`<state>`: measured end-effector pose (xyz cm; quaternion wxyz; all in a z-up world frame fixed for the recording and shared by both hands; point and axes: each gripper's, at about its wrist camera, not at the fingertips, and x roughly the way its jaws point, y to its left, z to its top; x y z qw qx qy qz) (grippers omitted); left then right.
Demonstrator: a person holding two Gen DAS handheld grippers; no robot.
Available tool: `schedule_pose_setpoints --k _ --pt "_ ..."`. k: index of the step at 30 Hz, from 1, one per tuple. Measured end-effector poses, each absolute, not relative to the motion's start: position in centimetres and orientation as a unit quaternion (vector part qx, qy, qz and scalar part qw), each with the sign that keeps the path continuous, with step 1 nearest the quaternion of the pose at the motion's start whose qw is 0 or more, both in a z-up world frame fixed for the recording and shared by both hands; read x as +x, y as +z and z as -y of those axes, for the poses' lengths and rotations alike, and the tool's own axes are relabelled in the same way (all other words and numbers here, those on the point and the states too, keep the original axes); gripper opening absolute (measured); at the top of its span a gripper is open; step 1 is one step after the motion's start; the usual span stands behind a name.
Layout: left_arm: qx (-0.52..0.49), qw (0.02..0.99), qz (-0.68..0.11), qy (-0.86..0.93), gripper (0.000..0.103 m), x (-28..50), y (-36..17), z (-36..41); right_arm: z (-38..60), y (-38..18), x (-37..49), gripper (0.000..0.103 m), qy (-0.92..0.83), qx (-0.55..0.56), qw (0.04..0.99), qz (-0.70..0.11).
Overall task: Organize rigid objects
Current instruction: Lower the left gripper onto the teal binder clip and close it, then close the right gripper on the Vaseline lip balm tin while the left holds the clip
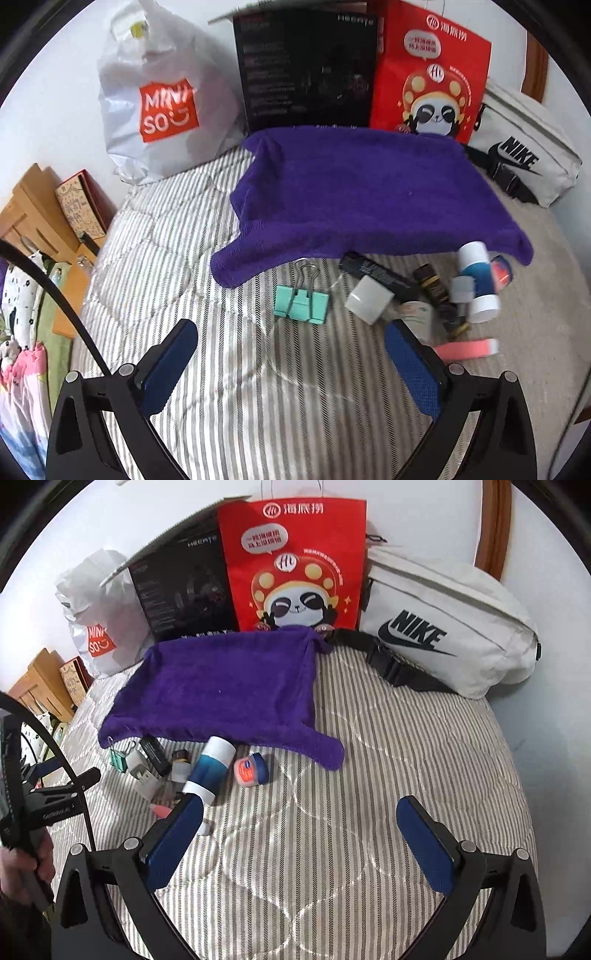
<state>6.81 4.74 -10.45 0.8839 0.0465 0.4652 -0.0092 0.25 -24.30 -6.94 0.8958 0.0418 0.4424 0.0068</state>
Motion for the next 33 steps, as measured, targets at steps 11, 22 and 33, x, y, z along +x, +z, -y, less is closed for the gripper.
schedule_pose_setpoints --k 11,22,33 --pt "0.075 0.884 -0.458 -0.05 0.086 9.7 -14.4 -5.2 24.7 -10.4 1.4 0.103 -0.003 0.035 0.877 -0.479" --pt "0.046 0.888 -0.447 -0.096 0.039 10.1 -15.5 -5.9 24.9 -12.6 2.6 0.103 -0.006 0.033 0.868 -0.496" --pt "0.035 0.891 -0.445 -0.078 0.039 9.5 -15.6 -5.9 21.6 -15.2 5.7 0.086 0.058 0.015 0.884 -0.464"
